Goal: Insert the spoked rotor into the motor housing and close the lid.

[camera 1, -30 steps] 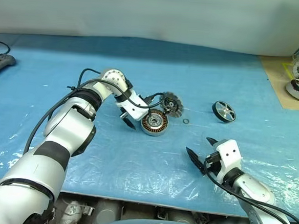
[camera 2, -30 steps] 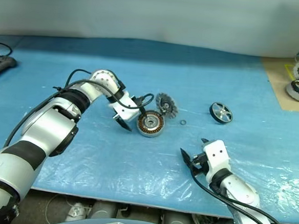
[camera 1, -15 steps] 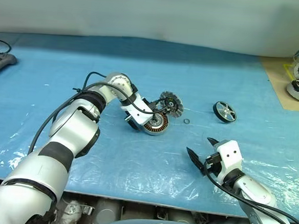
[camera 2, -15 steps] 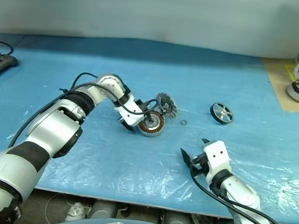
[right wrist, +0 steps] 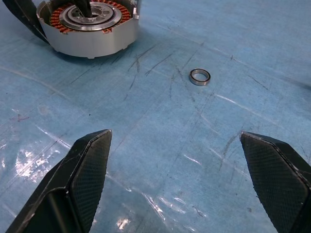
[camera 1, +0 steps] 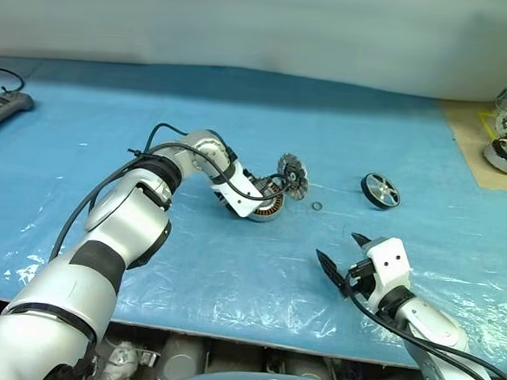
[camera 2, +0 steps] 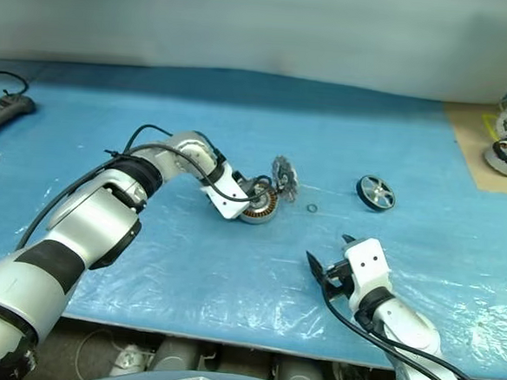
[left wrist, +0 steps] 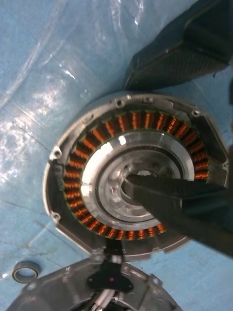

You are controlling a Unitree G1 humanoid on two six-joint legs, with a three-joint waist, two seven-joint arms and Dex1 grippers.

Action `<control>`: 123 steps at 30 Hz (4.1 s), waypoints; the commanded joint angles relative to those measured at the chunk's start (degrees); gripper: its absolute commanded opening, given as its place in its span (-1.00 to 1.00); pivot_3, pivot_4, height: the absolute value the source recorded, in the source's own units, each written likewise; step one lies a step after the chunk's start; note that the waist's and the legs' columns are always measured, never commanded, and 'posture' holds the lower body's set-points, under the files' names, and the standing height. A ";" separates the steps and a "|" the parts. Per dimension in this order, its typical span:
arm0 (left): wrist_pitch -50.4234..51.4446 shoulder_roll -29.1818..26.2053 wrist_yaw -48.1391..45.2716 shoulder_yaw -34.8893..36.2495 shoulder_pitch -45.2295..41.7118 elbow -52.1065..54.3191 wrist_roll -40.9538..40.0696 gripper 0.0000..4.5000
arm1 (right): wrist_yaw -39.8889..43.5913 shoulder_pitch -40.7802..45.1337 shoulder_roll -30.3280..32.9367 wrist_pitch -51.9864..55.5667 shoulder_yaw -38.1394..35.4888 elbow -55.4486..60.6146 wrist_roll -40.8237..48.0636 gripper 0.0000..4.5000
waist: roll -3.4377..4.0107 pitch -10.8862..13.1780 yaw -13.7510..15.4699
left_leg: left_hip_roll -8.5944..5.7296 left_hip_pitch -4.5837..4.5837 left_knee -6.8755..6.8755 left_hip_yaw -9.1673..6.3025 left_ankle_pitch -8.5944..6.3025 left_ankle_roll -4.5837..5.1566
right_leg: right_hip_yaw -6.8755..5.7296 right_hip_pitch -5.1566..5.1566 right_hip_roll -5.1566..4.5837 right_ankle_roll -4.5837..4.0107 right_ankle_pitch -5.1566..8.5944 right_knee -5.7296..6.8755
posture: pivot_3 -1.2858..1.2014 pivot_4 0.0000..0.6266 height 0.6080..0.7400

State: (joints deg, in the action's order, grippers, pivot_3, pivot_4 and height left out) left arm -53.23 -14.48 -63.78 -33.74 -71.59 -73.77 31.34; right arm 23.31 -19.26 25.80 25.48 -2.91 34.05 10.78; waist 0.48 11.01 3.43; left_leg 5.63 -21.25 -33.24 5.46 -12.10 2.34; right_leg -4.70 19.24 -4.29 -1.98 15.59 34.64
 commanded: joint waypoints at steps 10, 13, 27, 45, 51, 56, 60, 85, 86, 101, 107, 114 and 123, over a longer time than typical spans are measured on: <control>2.15 -0.59 -4.89 1.38 1.90 -0.98 -1.92 -0.01 | 0.13 0.60 -0.07 -1.02 -0.22 1.30 -0.72 1.00 | 0.01 0.00 0.47 | 0.00 0.03 0.10 0.03 0.18 0.27 | 0.05 0.00 0.00 -0.42 -0.12 0.01 | 0.03 -0.52 1.00; 15.45 1.42 -11.76 6.07 2.09 -0.72 -7.37 -0.01 | 0.09 0.62 -0.27 -1.16 0.11 1.17 -0.86 1.00 | 0.01 0.00 0.44 | 0.00 0.04 0.13 0.05 0.19 0.28 | 0.05 0.01 0.00 -0.45 -0.11 0.00 | 0.03 -0.52 1.00; 71.85 1.88 -22.08 4.64 17.06 43.31 -10.43 -0.01 | 0.95 1.26 -0.06 -2.81 2.55 -1.58 -2.56 1.00 | 0.22 -0.15 0.59 | 0.00 0.16 0.49 0.13 0.19 0.31 | -0.02 0.02 0.00 -1.20 0.29 0.02 | 0.03 -0.52 1.00; 102.90 5.61 -18.83 -2.72 15.88 51.87 -11.13 0.70 | 0.81 0.03 -0.56 -3.79 3.74 -2.18 -4.22 1.00 | 0.72 -0.44 0.51 | 0.00 0.14 0.54 0.15 0.19 0.33 | -0.02 -0.11 0.00 -1.20 0.31 -0.40 | 0.03 -0.52 1.00; 110.71 6.11 -18.10 0.28 12.13 49.44 -16.74 0.99 | 0.40 -0.45 -0.79 -4.25 3.60 -2.42 -4.35 1.00 | 0.73 -0.45 0.47 | 0.00 0.18 0.54 0.15 0.20 0.31 | -0.02 -0.15 0.00 -1.19 0.30 -0.42 | 0.03 -0.52 1.00; 113.39 2.13 -24.00 3.09 9.32 52.48 -25.80 0.99 | 0.34 -0.52 -0.86 -4.38 3.84 -2.51 -4.32 1.00 | 0.73 -0.44 0.03 | 0.00 0.01 0.85 0.16 0.20 0.33 | -0.05 0.01 0.02 -1.19 0.28 -0.75 | 0.03 -0.52 1.00; 112.51 -2.08 -26.43 4.76 8.87 55.70 -31.76 0.99 | 0.75 0.41 -1.15 -4.29 3.17 -2.35 -3.11 1.00 | 0.73 -0.44 -0.98 | 0.00 -0.84 0.81 0.13 0.19 0.38 | -0.14 0.88 0.02 -0.94 0.11 -0.62 | 0.03 -0.52 1.00; 61.20 -15.07 -25.18 17.91 24.83 41.78 -41.86 0.99 | 3.90 8.88 -2.72 2.21 -1.53 1.61 8.32 1.00 | 0.75 -0.38 -1.30 | 0.02 -1.47 0.22 0.09 0.32 0.48 | -0.04 1.51 -0.01 -0.98 0.09 0.14 | 0.03 -0.52 1.00; 61.71 -15.02 -25.27 18.20 25.83 42.45 -42.32 0.99 | 4.44 9.73 -2.47 3.47 -1.46 2.34 9.72 1.00 | 0.74 -0.37 -1.16 | 0.02 -1.48 0.21 0.09 0.32 0.48 | -0.04 1.53 -0.01 -0.99 0.09 0.16 | 0.03 -0.52 1.00; 49.68 -14.41 -14.31 20.93 36.99 51.49 -39.59 0.99 | 31.37 32.87 25.38 4.15 14.80 -5.06 3.51 1.00 | 0.70 -0.37 -1.17 | 0.06 -1.33 0.04 0.13 0.37 0.47 | -0.02 1.38 0.01 -1.03 0.07 0.30 | 0.03 -0.52 1.00; 44.23 -12.13 -10.91 23.22 42.56 55.56 -42.58 0.99 | 37.86 39.67 26.21 -6.42 24.66 -13.74 -6.95 1.00 | 0.69 -0.37 -1.24 | 0.06 -1.64 -0.30 0.14 0.28 0.62 | -0.03 1.64 -0.01 -1.04 0.06 0.67 | 0.03 -0.52 1.00; 45.33 -12.85 -8.09 23.05 49.50 58.35 -42.00 0.99 | 40.46 46.84 23.90 -14.19 28.23 -21.66 -14.63 1.00 | 0.70 -0.37 -1.66 | 0.22 -1.80 -0.91 0.13 0.29 0.60 | -0.03 1.85 0.00 -1.44 0.22 1.26 | 0.03 -0.52 1.00; 48.75 -12.71 -5.58 23.05 48.99 61.01 -42.23 0.99 | 47.57 52.67 21.94 -13.88 28.88 -19.90 -14.82 1.00 | 0.69 -0.37 -1.04 | 0.26 -1.82 -1.09 0.19 0.60 0.87 | -0.03 1.74 0.00 -1.58 -0.03 1.28 | 0.03 -0.52 1.00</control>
State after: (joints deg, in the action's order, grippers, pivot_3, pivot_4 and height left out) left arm -3.39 -26.87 -69.72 -11.49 -21.70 -13.76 -10.54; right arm 70.07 31.71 48.49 12.65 25.79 13.85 -3.54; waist 1.17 10.64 2.39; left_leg 5.88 -23.06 -34.33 5.65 -11.49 3.22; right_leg -4.73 20.98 -4.29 -3.56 15.55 35.92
